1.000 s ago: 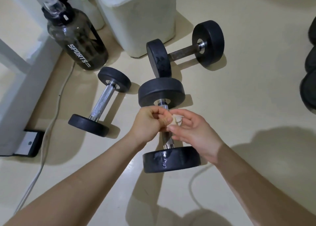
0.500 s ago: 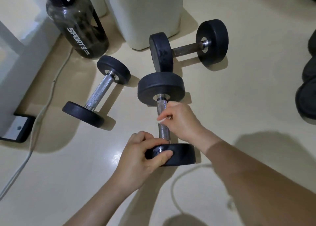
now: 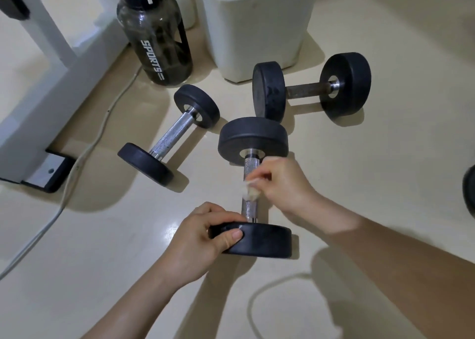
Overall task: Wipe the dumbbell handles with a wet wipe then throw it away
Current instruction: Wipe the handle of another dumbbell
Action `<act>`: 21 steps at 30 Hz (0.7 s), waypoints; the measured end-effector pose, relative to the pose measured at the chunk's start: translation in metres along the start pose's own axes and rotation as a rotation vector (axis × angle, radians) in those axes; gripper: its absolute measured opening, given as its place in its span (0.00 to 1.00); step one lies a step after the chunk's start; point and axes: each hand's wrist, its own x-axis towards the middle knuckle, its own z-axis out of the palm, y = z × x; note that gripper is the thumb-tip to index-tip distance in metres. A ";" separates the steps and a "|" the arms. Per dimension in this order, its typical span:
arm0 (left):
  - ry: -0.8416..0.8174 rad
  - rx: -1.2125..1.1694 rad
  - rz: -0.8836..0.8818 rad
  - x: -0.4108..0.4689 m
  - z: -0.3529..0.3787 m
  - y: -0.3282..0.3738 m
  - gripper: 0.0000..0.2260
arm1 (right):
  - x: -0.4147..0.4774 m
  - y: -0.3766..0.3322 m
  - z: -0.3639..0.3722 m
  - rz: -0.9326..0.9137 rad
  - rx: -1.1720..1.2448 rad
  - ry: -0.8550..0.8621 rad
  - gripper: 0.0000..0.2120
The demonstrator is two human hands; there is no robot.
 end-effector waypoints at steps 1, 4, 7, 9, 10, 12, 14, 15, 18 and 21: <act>0.010 -0.013 -0.014 -0.001 -0.002 -0.003 0.11 | 0.011 0.001 0.003 0.015 -0.015 0.147 0.05; 0.020 -0.067 -0.056 -0.005 -0.010 -0.011 0.14 | 0.011 0.002 0.017 -0.031 -0.075 0.087 0.04; 0.068 -0.206 -0.107 -0.010 -0.023 -0.013 0.17 | -0.012 -0.003 0.025 -0.074 -0.104 -0.209 0.05; 0.104 -0.274 -0.121 -0.013 -0.028 -0.013 0.19 | -0.003 -0.007 0.028 -0.090 -0.078 -0.113 0.05; 0.126 -0.288 -0.124 -0.015 -0.029 -0.014 0.20 | 0.009 -0.010 0.028 -0.064 -0.042 0.015 0.06; 0.181 -0.297 -0.131 -0.020 -0.031 -0.015 0.22 | 0.030 -0.016 0.033 -0.026 -0.035 0.181 0.07; 0.206 -0.245 -0.110 -0.023 -0.034 -0.014 0.25 | 0.031 -0.020 0.041 -0.052 -0.094 0.126 0.07; 0.211 -0.214 -0.092 -0.024 -0.034 -0.012 0.26 | 0.024 -0.021 0.045 -0.062 -0.099 0.043 0.06; 0.234 -0.180 -0.112 -0.023 -0.033 -0.012 0.19 | -0.003 -0.021 0.048 0.031 0.029 -0.233 0.04; 0.279 -0.186 -0.143 -0.019 -0.033 -0.019 0.16 | 0.010 -0.021 0.050 0.062 0.139 -0.047 0.04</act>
